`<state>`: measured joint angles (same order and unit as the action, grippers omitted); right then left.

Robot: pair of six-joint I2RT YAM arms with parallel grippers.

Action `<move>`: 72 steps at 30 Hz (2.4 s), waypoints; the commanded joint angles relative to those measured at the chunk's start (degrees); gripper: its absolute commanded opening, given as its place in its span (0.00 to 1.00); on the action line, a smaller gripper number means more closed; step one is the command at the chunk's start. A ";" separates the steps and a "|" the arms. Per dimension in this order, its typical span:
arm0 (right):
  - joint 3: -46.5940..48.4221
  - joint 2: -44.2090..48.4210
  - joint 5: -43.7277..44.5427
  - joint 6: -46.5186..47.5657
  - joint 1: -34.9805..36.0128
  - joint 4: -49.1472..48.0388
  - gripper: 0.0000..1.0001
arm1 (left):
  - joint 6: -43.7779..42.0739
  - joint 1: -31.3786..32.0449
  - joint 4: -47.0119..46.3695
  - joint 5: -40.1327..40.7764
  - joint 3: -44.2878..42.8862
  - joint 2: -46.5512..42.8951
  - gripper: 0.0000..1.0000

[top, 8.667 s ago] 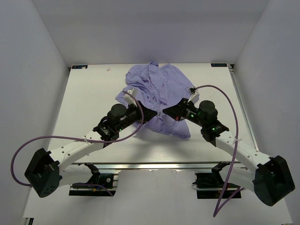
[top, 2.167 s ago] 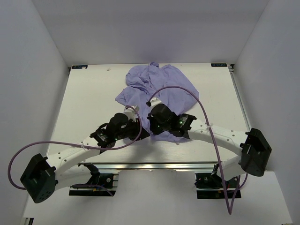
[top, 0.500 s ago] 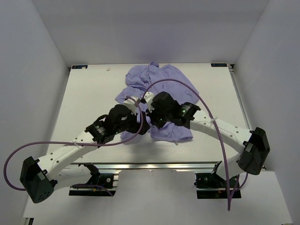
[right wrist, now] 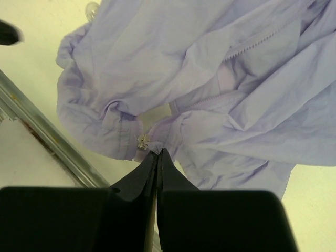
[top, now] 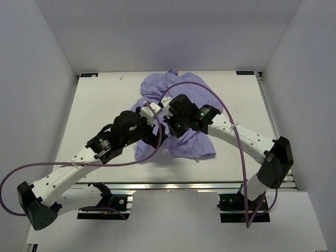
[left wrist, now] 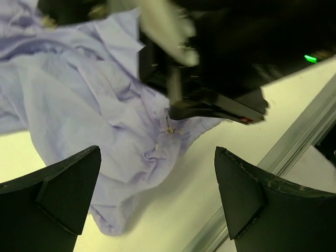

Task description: Zip up the jacket

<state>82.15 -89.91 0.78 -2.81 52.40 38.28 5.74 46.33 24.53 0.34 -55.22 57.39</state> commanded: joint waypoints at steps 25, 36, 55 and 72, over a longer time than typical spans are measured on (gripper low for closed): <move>6.71 -0.09 -14.14 -3.61 -4.06 5.49 0.00 | -15.41 7.64 -4.41 7.31 2.66 7.83 0.46; 7.15 0.08 -14.93 -4.49 -5.03 5.49 0.00 | -15.58 7.64 -4.67 8.45 3.28 8.35 0.43; 6.88 -1.58 -9.85 -4.84 -6.17 4.35 0.00 | -16.28 7.64 -8.36 4.41 2.84 7.48 0.00; 8.11 -10.46 -8.52 1.49 -8.11 1.18 0.00 | -16.11 7.81 -7.31 2.74 0.47 4.93 0.00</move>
<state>90.41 -99.74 -11.05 -3.55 44.88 42.98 -10.50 53.74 17.65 5.48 -52.34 65.73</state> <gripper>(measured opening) 0.017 0.022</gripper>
